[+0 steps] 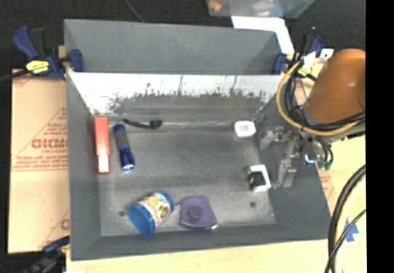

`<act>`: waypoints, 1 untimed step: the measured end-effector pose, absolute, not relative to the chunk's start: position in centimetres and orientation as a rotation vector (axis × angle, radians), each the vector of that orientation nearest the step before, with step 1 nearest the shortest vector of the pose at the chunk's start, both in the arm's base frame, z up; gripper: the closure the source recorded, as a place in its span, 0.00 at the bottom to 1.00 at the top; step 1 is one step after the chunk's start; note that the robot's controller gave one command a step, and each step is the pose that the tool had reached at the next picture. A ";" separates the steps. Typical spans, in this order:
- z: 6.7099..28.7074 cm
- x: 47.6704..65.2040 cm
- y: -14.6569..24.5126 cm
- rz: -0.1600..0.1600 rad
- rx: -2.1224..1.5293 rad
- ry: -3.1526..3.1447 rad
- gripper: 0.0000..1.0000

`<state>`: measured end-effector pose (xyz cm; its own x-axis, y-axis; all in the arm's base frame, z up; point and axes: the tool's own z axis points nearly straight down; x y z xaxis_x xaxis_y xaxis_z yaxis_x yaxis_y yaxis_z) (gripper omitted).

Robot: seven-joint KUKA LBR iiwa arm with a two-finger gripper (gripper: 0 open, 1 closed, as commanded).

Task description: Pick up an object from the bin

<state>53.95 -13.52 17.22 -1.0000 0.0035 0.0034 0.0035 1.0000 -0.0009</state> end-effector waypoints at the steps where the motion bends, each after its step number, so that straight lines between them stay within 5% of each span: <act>1: 17.6 54.1 -13.5 0.004 0.002 -3.145 0.00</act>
Offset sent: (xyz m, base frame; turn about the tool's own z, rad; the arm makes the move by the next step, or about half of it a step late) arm 0.0114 -0.0229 -0.1022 -0.4725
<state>54.14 -13.49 17.61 -1.0000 -0.0010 -0.0039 -0.0010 1.0000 -0.0025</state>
